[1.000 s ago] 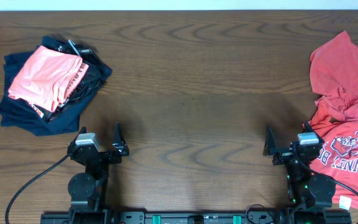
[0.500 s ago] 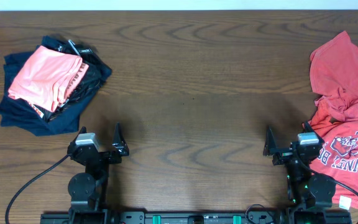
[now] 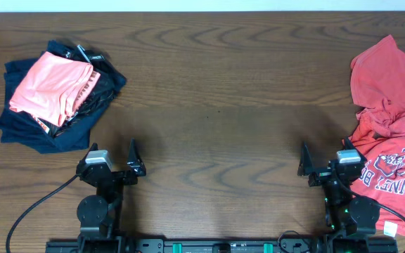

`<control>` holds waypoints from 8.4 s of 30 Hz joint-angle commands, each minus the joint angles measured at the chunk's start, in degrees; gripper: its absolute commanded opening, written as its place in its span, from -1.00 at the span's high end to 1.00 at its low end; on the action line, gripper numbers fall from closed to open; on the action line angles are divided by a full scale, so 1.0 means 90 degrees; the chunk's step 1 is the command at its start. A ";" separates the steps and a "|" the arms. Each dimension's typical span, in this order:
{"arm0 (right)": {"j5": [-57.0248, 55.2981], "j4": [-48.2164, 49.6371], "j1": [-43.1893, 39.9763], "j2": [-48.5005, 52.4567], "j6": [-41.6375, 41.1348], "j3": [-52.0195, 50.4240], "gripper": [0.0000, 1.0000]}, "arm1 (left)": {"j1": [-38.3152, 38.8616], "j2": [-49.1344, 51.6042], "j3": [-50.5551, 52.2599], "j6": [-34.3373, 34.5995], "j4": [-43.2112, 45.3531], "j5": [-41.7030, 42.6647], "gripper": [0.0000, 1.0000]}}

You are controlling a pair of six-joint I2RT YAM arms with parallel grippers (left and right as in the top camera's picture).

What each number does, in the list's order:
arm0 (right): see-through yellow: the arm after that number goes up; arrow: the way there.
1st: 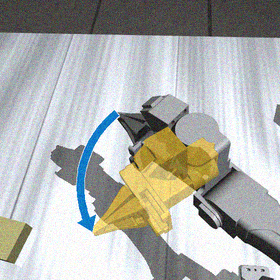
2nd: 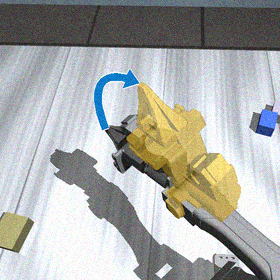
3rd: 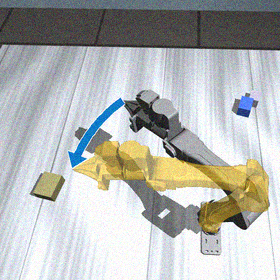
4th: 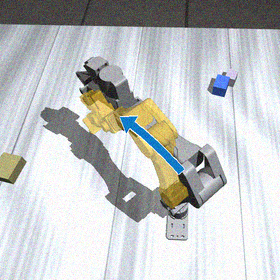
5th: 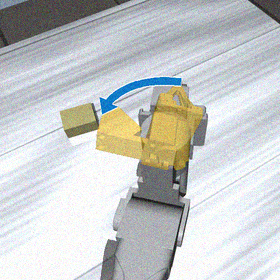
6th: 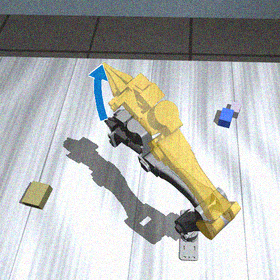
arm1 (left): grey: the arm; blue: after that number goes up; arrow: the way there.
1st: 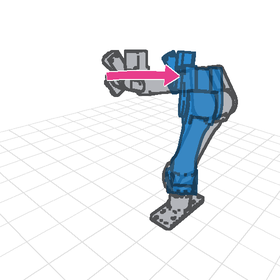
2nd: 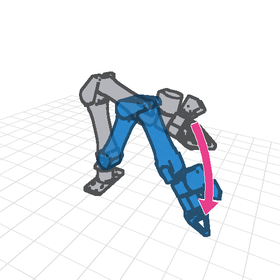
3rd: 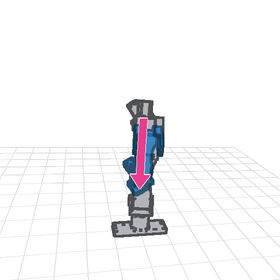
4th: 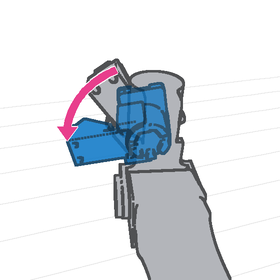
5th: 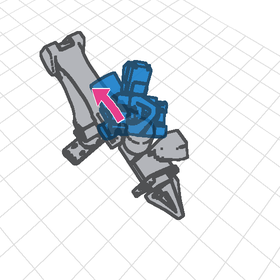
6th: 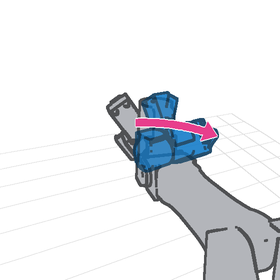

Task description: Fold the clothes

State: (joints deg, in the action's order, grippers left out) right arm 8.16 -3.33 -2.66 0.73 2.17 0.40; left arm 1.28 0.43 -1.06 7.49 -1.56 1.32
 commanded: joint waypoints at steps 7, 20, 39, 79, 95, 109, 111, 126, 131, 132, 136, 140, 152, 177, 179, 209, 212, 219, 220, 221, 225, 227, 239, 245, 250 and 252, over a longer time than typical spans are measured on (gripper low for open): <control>-0.0563 -0.0267 0.0119 0.0199 -0.0721 0.0131 -0.98 | -0.0022 0.0189 -0.0100 0.0032 -0.0430 0.0410 -0.96; -0.0945 -0.2705 0.0117 0.3376 -0.1248 0.2892 -0.98 | -0.0022 0.3092 -0.2973 0.0032 -0.2992 0.0678 -0.96; -0.3014 -0.4838 -0.0704 0.8432 -0.2718 0.4741 -0.45 | -0.0022 0.6149 -0.5059 0.0034 -0.5340 0.2285 -0.96; -0.0012 -0.0772 0.2317 0.9182 -0.1724 0.5289 -0.82 | -0.0019 0.6523 -0.5056 0.0068 -0.3582 0.3186 -0.96; -0.0510 -0.3920 -0.0100 0.7142 -0.1523 0.5350 -0.99 | 0.1200 0.8587 -0.4811 0.0673 -0.2404 0.2465 -0.96; -0.0527 -0.4289 -0.0146 0.7145 -0.1569 0.5350 -0.98 | 0.1948 1.1147 -0.4821 0.0510 0.0760 0.1149 0.74; -0.0527 -0.4350 -0.0146 0.7145 -0.1569 0.5350 -0.99 | 0.1875 1.1084 -0.4928 0.0508 0.0964 0.0585 0.88; -0.0527 -0.4367 -0.0146 0.7145 -0.1569 0.5350 -0.99 | 0.0340 1.0720 -0.7958 0.0369 -0.1999 0.0957 -0.96; -0.0527 -0.4367 -0.0146 0.7157 -0.1569 0.5348 -0.99 | 0.0464 1.0727 -0.7951 0.0806 -0.4719 0.2232 -0.96; -0.0529 -0.4369 -0.0146 0.7159 -0.1569 0.5348 -0.99 | 0.0517 1.0727 -0.7949 0.0947 -0.5207 0.2353 -0.96; -0.0534 -0.4371 -0.0146 0.7172 -0.1566 0.5348 -0.98 | 0.0792 1.0727 -0.7939 0.1239 -0.6404 0.2647 -0.96; -0.0554 -0.4369 -0.0146 0.7172 -0.1566 0.5348 -0.98 | 0.1285 1.0727 -0.7834 0.1802 -0.6717 0.2635 -0.96; -0.0554 -0.4371 -0.0146 0.7172 -0.1540 0.5348 -0.99 | 0.2992 1.0727 -0.6455 0.5034 -0.4908 0.1600 -0.96; -0.0661 -0.4437 -0.0158 0.7172 -0.1542 0.5348 -0.98 | 0.3631 1.0717 -0.5493 0.5763 -0.3801 0.0561 0.88; -0.0865 -0.4539 -0.0163 0.7172 -0.1545 0.5348 -0.98 | 0.3449 1.0639 -0.5496 0.5340 -0.4233 0.0561 0.88; -0.1739 -0.3429 -0.0935 1.0584 -0.4002 0.5270 -0.65 | 0.0522 0.9020 -0.5489 0.3548 -0.5986 0.0228 0.88; -0.1744 -0.3067 -0.0986 1.0720 -0.4000 0.5270 -0.44 | 0.0522 0.9020 -0.5489 0.3548 -0.5986 0.0231 0.88; -0.1931 -0.2931 -0.1183 1.0751 -0.4000 0.5270 0.98 | 0.0522 0.9020 -0.5489 0.3439 -0.5804 0.0231 0.88; -0.2035 -0.3024 -0.1256 1.0746 -0.3997 0.5270 0.98 | 0.0522 0.9020 -0.5489 0.3395 -0.5768 0.0231 0.87; -0.2147 -0.3133 -0.1338 1.0734 -0.3997 0.5270 0.98 | 0.0522 0.9020 -0.5489 0.3383 -0.5751 0.0233 0.88; -0.2312 -0.3694 -0.2004 1.0550 -0.4005 0.5272 0.98 | 0.0522 0.9020 -0.5489 0.3126 -0.5734 0.0481 0.88; -0.2310 -0.4010 -0.2404 1.0355 -0.4002 0.5272 0.98 | 0.0522 0.9020 -0.5489 0.2790 -0.5773 0.0792 0.88; -0.2504 -0.5367 -0.3218 0.9311 -0.3723 0.5270 0.98 | 0.0522 0.9020 -0.5489 0.2110 -0.6963 0.1188 0.88; -0.2535 -0.5615 -0.3198 0.9311 -0.3706 0.5270 0.98 | 0.0520 0.8995 -0.5491 0.1780 -0.7016 0.1309 0.88; -0.2577 -0.5901 -0.3349 0.9277 -0.3740 0.5270 0.98 | 0.0515 0.8478 -0.5491 0.1739 -0.7504 0.1304 0.88; -0.2565 -0.5938 -0.3490 0.9199 -0.3740 0.5270 0.98 | 0.0512 0.8058 -0.5491 0.1741 -0.7592 0.1302 0.87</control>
State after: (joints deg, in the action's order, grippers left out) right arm -12.47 -56.38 -31.38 85.10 -31.83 47.83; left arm 6.11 78.70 -50.72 24.49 -68.64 13.39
